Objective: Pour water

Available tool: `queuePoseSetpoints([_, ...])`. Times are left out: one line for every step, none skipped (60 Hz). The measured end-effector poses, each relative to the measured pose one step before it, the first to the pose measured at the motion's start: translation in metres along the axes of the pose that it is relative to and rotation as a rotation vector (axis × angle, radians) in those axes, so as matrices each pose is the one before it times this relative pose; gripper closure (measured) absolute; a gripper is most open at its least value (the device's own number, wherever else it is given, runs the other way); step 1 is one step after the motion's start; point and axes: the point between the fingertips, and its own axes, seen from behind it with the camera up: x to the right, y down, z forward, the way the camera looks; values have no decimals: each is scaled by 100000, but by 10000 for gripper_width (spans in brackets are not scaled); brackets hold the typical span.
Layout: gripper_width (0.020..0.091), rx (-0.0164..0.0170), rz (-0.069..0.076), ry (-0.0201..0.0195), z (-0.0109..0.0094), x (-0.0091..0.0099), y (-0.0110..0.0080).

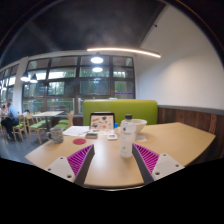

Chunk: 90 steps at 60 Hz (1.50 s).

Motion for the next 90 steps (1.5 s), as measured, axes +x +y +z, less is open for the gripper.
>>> queuePoseSetpoints([278,530,-1033,989,908,674,-109])
queuePoseSetpoints([278,651,-1073,1292,154,-49,135])
queuePoseSetpoints([279,13,-787,569,1084,650,-28])
queuePoseSetpoints([280,-42,-694,407,924,444,-2])
queuePoseSetpoints([281,-154,-699,203,478,238,-64])
queuePoseSetpoints([279,-101,-660,26,1339,431,-133])
queuePoseSetpoints([279,-17,-630,295,952,332,16])
queuePoseSetpoints([280,75,-685,572,948,289,80])
queuePoseSetpoints([280,94,-711,600,980,326,27])
queuePoseSetpoints([278,210,-681,570,979,314,-13])
queuePoseSetpoints([278,349,-494,537,936,271,-9])
queuePoseSetpoints([279,496,-179,521,949,233,-53])
queuePoseSetpoints([278,474,80,529,638,155,62])
queuePoseSetpoints([278,20,406,552,935,163,29])
queuePoseSetpoints([280,-247,541,462,919,118,94])
queuePoseSetpoints([279,-328,579,309,878,-16,312])
queuePoseSetpoints([278,-369,708,16,813,7,92])
queuePoseSetpoints([276,-112,628,-200,745,-19,71])
queuePoseSetpoints([280,242,504,-242,710,-56,-29])
queuePoseSetpoints([277,345,395,-61,704,-29,-61])
queuePoseSetpoints([275,198,296,299,663,63,2])
queuePoseSetpoints([270,114,235,657,606,144,-9])
queuePoseSetpoints([269,58,146,466,575,77,9])
queuePoseSetpoints([268,261,188,401,619,-106,75])
queuePoseSetpoints([273,403,68,139,421,-197,59])
queuePoseSetpoints([275,379,-95,-54,224,110,-65])
queuePoseSetpoints([367,402,-153,212,347,84,-25])
queuePoseSetpoints([460,-89,-237,931,322,189,88])
queuePoseSetpoints([552,-363,-806,1511,301,362,165])
queuePoseSetpoints([542,-302,175,726,167,130,177])
queuePoseSetpoints([541,781,1220,1187,141,228,-88])
queuePoseSetpoints([543,537,1432,1534,118,291,-32])
queuePoseSetpoints([545,307,1823,1352,80,227,-4])
queuePoseSetpoints([546,386,1535,811,406,118,-99])
queuePoseSetpoints([547,649,897,490,133,-246,147])
queuePoseSetpoints([539,550,398,-161,50,-51,2])
queuePoseSetpoints([570,175,-119,-454,58,-97,78])
queuePoseSetpoints([572,-47,-439,-357,-7,-73,94])
queuePoseSetpoints([572,497,-572,63,-29,27,-65])
queuePoseSetpoints([607,274,-401,243,-4,57,-21])
queuePoseSetpoints([582,-208,157,190,-12,16,57])
queuePoseSetpoints([635,86,60,130,-9,6,-47])
queuePoseSetpoints([636,-280,94,532,-13,72,58])
queuePoseSetpoints([628,168,-311,314,-43,-156,-12])
queuePoseSetpoints([674,-231,-750,233,-31,114,-34])
queuePoseSetpoints([674,-218,-387,470,-23,69,-14])
queuePoseSetpoints([674,-156,-185,140,2,1,-34])
queuePoseSetpoints([674,-346,-370,258,-1,18,14])
queuePoseSetpoints([674,-313,-554,56,-23,-19,-6])
queuePoseSetpoints([674,-305,-536,-41,7,-74,-65])
queuePoseSetpoints([675,-557,-531,-82,-12,-118,-44])
queuePoseSetpoints([676,-749,-736,142,-31,-72,-50])
queuePoseSetpoints([677,-699,-948,343,-45,-103,-103])
queuePoseSetpoints([679,-951,-1371,335,-40,-106,-86])
queuePoseSetpoints([679,-219,-1840,493,67,-493,61])
queuePoseSetpoints([678,-217,-2391,-293,-128,-300,-319])
queuePoseSetpoints([678,477,-2675,-233,-115,-344,-532])
queuePoseSetpoints([678,682,-3149,31,-110,-345,-636])
queuePoseSetpoints([678,761,-3632,199,-116,-342,-759])
queuePoseSetpoints([678,875,-4213,129,-88,-391,-817])
queuePoseSetpoints([679,970,-4539,-13,-105,-454,-918])
queuePoseSetpoints([678,1038,-4763,-105,-124,-460,-1005])
queuePoseSetpoints([679,1149,-4761,-66,-124,-489,-1088])
queuePoseSetpoints([678,1316,-4705,-598,286,-299,-1155])
queuePoseSetpoints([678,1407,-4976,133,-360,-900,-1111])
queuePoseSetpoints([678,1635,-5086,-397,-101,-619,-1299])
queuePoseSetpoints([678,1765,-4999,-283,-9,-629,-1374])
queuePoseSetpoints([679,1760,-4852,-203,-16,-595,-1384])
queuePoseSetpoints([679,1763,-4889,-258,40,-577,-1436])
queuePoseSetpoints([679,1682,-4892,-312,110,-596,-1428])
queuePoseSetpoints([680,1691,-4803,-1151,364,-6,-1462])
queuePoseSetpoints([680,1693,-4791,44,113,-726,-1331])
queuePoseSetpoints([679,1527,-5072,-226,118,-601,-1343])
queuePoseSetpoints([680,1506,-5177,-358,158,-567,-1358])
queuePoseSetpoints([681,1450,-5367,-326,190,-594,-1303])
queuePoseSetpoints([680,1384,-5605,-233,207,-555,-1267])
queuePoseSetpoints([682,1244,-5955,-235,239,-580,-1214])
queuePoseSetpoints([682,1145,-6479,-285,292,-669,-1137])
queuePoseSetpoints([681,1530,-6778,-942,345,-78,-761])
queuePoseSetpoints([681,1762,-6873,-526,685,-618,-991])
queuePoseSetpoints([682,1362,-7806,-586,324,-751,-1254])
queuePoseSetpoints([678,1485,-7979,-783,199,-706,-1140])
queuePoseSetpoints([680,1519,-7732,-798,223,-647,-1089])
queuePoseSetpoints([679,1419,-7239,-524,161,-557,-1098])
queuePoseSetpoints([677,1216,-6495,-388,123,-499,-999])
queuePoseSetpoints([678,1379,-6920,-1442,-706,-176,-173])
queuePoseSetpoints([680,869,-5129,-146,314,-419,-1174])
queuePoseSetpoints([678,984,-4067,-441,992,-880,-714])
queuePoseSetpoints([678,534,-4481,-712,126,-466,-679])
queuePoseSetpoints([679,428,-4494,-933,152,-464,-605])
